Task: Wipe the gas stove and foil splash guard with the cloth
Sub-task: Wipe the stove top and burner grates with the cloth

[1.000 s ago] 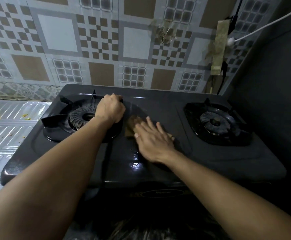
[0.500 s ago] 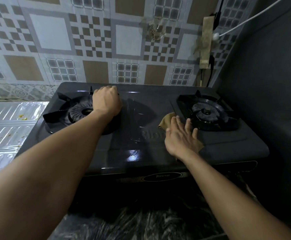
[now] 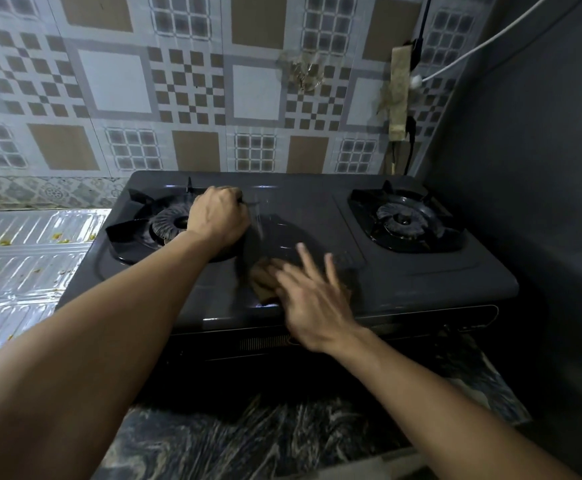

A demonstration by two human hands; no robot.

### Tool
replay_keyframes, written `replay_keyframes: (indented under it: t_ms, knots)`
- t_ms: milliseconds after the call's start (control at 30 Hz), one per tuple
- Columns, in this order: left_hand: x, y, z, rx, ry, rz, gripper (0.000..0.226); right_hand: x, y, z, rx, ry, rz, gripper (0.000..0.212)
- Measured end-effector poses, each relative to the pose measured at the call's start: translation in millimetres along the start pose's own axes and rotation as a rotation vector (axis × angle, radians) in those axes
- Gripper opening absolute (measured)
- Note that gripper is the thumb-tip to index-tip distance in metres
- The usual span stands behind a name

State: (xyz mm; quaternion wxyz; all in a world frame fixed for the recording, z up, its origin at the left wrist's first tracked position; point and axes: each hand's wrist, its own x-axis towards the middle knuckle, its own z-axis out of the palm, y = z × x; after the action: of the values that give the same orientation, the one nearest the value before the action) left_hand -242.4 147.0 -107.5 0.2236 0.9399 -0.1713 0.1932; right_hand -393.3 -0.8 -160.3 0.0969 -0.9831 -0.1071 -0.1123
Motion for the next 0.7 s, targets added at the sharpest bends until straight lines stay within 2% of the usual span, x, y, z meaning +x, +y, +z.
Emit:
replay_keyframes:
  t_ms: [100,200,300,367,467,533,600,700]
  knots:
    - [-8,9,2,-0.005,-0.008,0.034,0.034,-20,50,-13,-0.021,0.016,0.168,0.05]
    - [-15,27,7,-0.021,-0.064,0.05,0.034,-42,109,-30,-0.095,0.013,0.43,0.046]
    - [-20,49,13,-0.041,-0.118,0.072,0.042,-46,136,-40,-0.082,0.011,0.631,0.047]
    - [-23,65,15,-0.059,-0.15,0.079,0.045,-40,122,-35,-0.107,0.013,0.577,0.048]
    - [-23,89,21,-0.077,-0.224,0.058,0.037,-35,82,-19,-0.098,0.026,0.318,0.056]
    - [-23,107,28,-0.076,-0.281,0.052,0.035,-39,80,-19,-0.044,0.018,0.248,0.061]
    - [-25,123,38,-0.072,-0.324,0.07,0.035,-45,105,-26,-0.042,0.016,0.265,0.054]
    - [-37,150,54,-0.053,-0.369,0.113,0.034,-67,164,-40,-0.078,0.008,0.425,0.05]
